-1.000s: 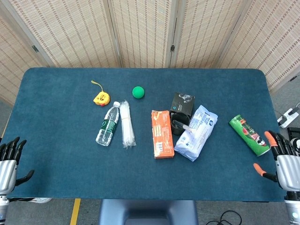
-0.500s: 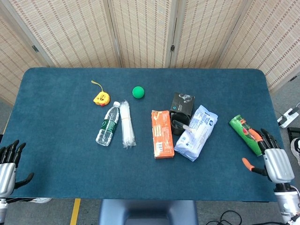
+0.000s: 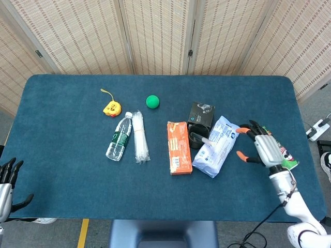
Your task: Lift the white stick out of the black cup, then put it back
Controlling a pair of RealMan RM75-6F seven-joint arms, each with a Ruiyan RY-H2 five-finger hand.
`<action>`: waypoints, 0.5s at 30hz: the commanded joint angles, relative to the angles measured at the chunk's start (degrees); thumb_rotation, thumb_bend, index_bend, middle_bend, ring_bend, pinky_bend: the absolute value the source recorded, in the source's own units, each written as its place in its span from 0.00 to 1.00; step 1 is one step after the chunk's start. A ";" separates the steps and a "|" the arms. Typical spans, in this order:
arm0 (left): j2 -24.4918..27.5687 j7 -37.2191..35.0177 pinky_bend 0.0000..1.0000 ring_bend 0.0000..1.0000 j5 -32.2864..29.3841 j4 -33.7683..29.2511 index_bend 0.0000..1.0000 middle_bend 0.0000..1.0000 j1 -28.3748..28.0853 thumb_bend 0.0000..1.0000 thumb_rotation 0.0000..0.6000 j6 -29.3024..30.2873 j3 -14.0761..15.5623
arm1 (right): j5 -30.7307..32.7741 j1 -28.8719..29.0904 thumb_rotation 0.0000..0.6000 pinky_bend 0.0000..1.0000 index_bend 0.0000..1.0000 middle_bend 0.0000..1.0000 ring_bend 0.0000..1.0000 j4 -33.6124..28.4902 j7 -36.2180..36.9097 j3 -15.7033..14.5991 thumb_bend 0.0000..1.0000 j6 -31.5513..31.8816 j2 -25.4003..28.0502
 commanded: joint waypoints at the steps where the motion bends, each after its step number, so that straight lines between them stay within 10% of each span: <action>1: 0.32 -0.04 0.06 0.02 0.13 -0.28 0.05 0.04 0.10 0.24 1.00 0.12 0.00 | 1.18 3.18 1.00 0.13 0.29 0.19 0.03 2.82 0.51 0.89 0.18 -3.43 -2.87; 15: 0.72 0.61 0.06 0.02 -0.08 -1.06 0.05 0.04 -0.13 0.24 1.00 -0.70 -0.11 | 3.98 10.89 1.00 0.13 0.38 0.20 0.03 9.49 -2.79 1.70 0.18 -9.56 -10.30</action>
